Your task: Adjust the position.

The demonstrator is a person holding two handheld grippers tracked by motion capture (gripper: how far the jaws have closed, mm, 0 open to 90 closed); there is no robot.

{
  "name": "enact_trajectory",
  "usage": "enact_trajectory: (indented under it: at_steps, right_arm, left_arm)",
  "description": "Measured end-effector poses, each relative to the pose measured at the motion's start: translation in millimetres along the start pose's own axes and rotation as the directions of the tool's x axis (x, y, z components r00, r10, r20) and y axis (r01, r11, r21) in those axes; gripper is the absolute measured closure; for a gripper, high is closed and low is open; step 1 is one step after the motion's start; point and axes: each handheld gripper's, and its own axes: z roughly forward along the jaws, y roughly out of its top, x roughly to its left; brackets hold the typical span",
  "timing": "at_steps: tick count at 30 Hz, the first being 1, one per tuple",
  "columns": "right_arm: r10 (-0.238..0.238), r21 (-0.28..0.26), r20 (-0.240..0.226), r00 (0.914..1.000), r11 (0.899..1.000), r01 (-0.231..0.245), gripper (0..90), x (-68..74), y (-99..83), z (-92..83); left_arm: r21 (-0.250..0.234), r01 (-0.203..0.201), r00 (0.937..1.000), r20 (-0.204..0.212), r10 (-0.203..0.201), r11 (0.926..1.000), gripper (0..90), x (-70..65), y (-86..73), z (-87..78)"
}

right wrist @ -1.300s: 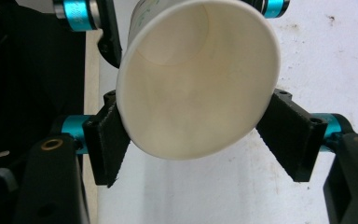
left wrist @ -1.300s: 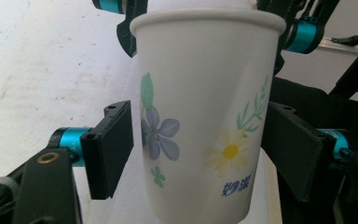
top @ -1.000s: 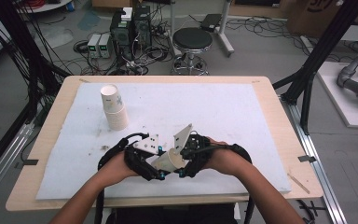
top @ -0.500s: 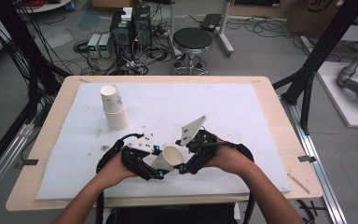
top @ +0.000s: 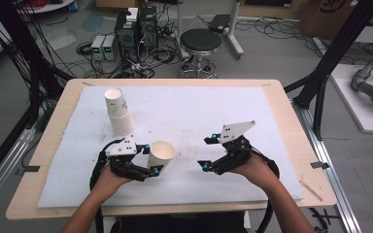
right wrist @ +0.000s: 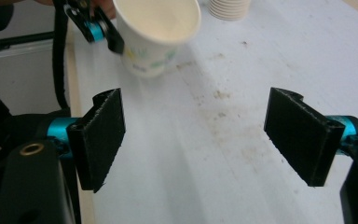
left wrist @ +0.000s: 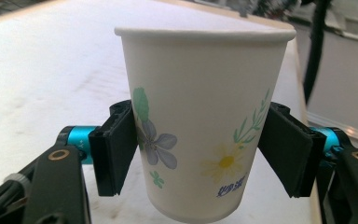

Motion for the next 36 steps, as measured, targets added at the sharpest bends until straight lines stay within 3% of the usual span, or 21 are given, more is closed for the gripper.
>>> enact_trajectory:
  at_steps: [7, 14, 21, 24, 29, 33, 36]
  right_arm:
    - [0.061, -0.041, 0.064, 0.9961, 0.997, -0.059, 21.0, -4.5, -26.1, -4.0]
    - [0.103, -0.115, 0.152, 0.983, 0.99, -0.085, 21.1, -6.9, -46.9, -14.1]
    - [0.149, -0.17, 0.236, 0.9602, 0.979, -0.11, 21.1, -8.9, -66.9, -28.9]
    - [0.173, -0.199, 0.273, 0.9461, 0.973, -0.121, 21.1, -10.7, -73.1, -35.7]
    - [0.23, -0.253, 0.335, 0.9136, 0.956, -0.148, 21.1, -12.0, -84.8, -46.7]
    - [0.256, -0.278, 0.345, 0.9029, 0.947, -0.162, 21.1, -12.3, -92.9, -49.1]
    - [0.26, -0.279, 0.346, 0.9017, 0.946, -0.166, 21.1, -13.2, -93.2, -48.8]
  left_arm:
    - [-0.082, 0.013, 0.9967, -0.079, -0.019, 0.9966, 30.3, 6.0, -11.1, -16.2]
    - [-0.152, 0.026, 0.9857, -0.161, -0.05, 0.988, 30.2, 11.0, -22.3, -30.5]
    - [-0.214, 0.009, 0.9713, -0.231, -0.059, 0.9768, 30.1, 11.1, -24.3, -41.9]
    - [-0.237, -0.003, 0.9635, -0.261, -0.061, 0.9714, 30.3, 9.6, -24.2, -45.3]
    - [-0.26, -0.009, 0.9516, -0.299, -0.071, 0.9654, 30.5, 9.8, -25.8, -48.8]
    - [-0.273, -0.011, 0.9436, -0.321, -0.08, 0.9621, 30.5, 10.6, -27.5, -51.0]
    - [-0.28, -0.01, 0.9408, -0.328, -0.086, 0.96, 30.6, 11.7, -27.9, -53.5]
